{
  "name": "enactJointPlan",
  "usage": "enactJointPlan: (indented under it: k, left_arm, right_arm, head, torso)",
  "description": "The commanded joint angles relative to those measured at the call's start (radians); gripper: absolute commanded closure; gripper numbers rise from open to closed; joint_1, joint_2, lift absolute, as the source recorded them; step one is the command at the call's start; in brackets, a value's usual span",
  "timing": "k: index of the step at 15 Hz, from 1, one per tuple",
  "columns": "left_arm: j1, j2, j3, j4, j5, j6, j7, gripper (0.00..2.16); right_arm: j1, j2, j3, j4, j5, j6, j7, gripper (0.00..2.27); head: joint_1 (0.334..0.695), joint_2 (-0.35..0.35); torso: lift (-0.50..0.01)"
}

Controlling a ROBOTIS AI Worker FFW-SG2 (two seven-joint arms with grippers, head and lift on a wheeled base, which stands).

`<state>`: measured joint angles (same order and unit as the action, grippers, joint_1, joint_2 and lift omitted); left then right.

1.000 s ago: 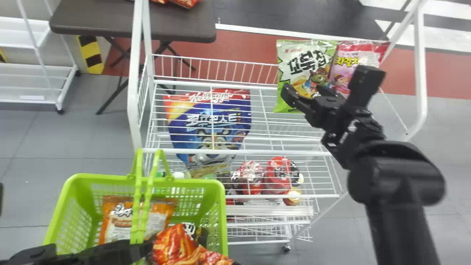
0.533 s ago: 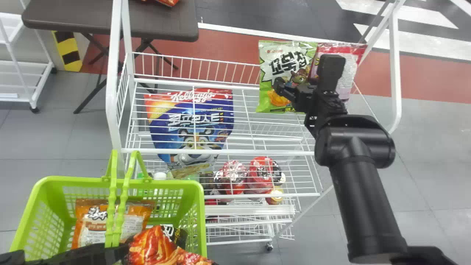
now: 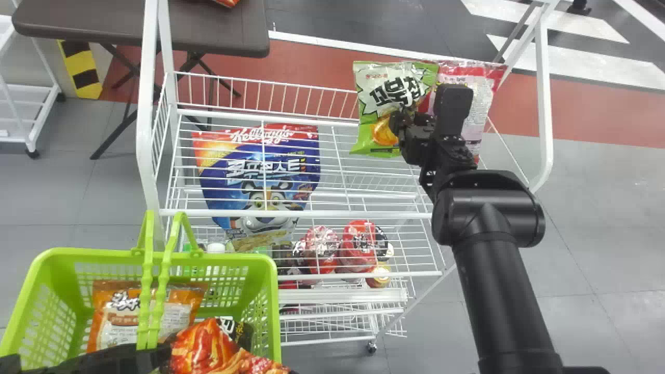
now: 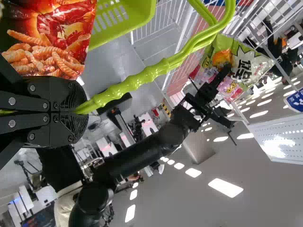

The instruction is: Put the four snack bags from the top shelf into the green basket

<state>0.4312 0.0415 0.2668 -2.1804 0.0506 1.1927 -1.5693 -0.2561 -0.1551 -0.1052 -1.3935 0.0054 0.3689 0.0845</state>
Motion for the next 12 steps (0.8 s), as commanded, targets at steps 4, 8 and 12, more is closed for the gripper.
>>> enactJointPlan:
  k: [4,8,12]
  left_arm:
    - [0.003,0.000,0.012,-0.004,0.005,0.003,-0.011,2.15]
    - [-0.003,0.000,0.025,-0.004,0.011,0.003,-0.011,2.15]
    - [-0.023,0.000,0.023,0.011,0.006,0.000,-0.011,2.15]
  right_arm:
    - [0.172,-0.001,-0.030,-0.349,-0.122,0.189,0.026,2.25]
    - [0.350,-0.003,-0.070,-0.734,-0.303,0.554,0.044,2.25]
    - [0.511,-0.001,-0.059,-0.966,-0.453,0.867,0.077,2.25]
  head:
    - [0.695,-0.278]
    - [0.695,-0.257]
    - [0.695,-0.189]
  torso:
    - [-0.004]
    - [-0.004]
    - [-0.004]
